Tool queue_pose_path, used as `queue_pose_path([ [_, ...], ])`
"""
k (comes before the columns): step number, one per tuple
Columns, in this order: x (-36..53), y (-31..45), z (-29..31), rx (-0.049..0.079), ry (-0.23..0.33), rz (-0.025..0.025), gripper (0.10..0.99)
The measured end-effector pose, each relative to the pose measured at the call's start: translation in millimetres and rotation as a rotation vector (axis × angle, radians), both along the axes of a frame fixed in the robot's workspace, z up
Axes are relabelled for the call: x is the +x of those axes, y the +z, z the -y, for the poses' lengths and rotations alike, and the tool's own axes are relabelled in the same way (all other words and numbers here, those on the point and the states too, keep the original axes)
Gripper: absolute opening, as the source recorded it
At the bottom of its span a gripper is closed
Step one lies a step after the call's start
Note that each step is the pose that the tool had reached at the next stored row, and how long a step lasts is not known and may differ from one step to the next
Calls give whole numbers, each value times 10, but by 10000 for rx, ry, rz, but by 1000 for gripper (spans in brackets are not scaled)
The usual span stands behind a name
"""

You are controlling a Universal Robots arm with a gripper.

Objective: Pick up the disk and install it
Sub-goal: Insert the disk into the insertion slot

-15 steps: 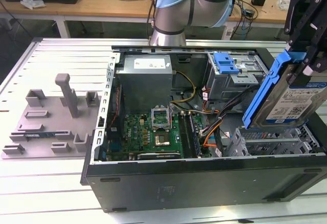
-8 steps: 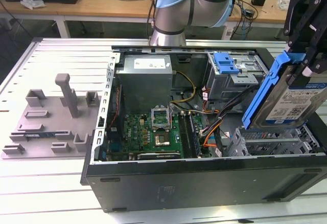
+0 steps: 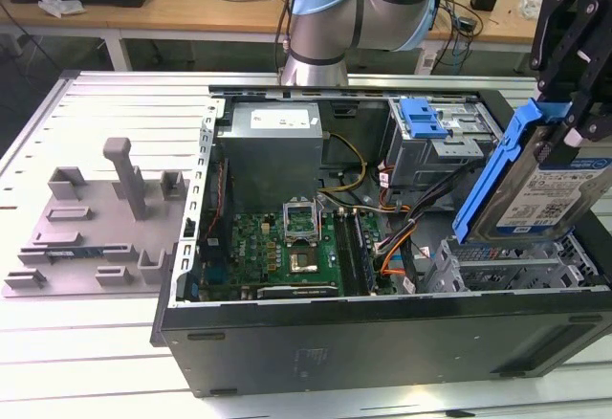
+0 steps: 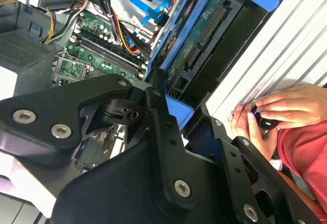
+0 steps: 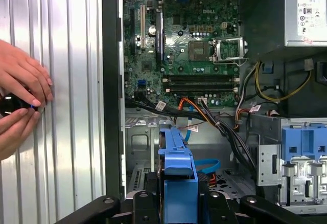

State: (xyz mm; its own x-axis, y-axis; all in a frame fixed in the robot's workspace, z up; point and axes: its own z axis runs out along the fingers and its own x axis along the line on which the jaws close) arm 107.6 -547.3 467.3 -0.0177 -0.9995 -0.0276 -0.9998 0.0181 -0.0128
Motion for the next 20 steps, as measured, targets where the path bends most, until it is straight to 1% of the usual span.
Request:
queue_pose_path([
  [20,10,-107,16,0,1,0,365],
])
